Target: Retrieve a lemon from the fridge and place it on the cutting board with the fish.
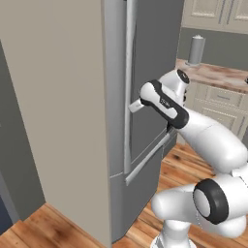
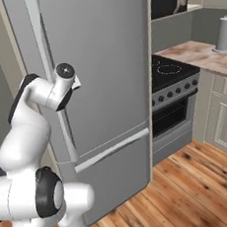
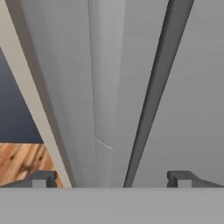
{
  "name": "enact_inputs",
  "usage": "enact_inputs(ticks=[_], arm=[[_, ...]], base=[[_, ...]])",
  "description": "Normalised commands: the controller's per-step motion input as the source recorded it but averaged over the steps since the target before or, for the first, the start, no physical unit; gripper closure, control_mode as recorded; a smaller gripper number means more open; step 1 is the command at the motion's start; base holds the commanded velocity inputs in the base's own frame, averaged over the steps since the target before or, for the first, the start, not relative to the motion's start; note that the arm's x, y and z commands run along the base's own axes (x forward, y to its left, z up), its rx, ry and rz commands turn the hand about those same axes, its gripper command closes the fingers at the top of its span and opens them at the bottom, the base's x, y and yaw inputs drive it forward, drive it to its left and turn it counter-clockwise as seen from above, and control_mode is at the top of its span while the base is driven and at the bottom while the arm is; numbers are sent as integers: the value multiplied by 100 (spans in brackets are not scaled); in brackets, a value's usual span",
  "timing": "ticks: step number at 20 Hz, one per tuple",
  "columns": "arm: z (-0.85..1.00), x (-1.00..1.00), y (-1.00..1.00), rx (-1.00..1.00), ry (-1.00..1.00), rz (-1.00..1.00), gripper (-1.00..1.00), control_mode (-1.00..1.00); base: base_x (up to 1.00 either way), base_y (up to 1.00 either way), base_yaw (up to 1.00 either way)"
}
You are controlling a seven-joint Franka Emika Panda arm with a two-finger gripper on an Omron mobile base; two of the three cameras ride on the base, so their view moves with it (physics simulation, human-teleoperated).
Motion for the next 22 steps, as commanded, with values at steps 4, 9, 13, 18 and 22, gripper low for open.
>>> enact_inputs(ticks=[4, 9, 13, 18, 22], arm=[[0, 32, 0, 0, 0, 0, -100, -100], [-7, 19, 5, 0, 0, 3, -100, -100], [-16, 20, 15, 2, 0, 7, -100, -100], [-8, 28, 21, 1, 0, 6, -100, -100], [-10, 19, 42, 1, 0, 1, -100, -100]], base=[[0, 0, 0], [0, 0, 0], [0, 0, 0], [0, 0, 0], [0, 0, 0]])
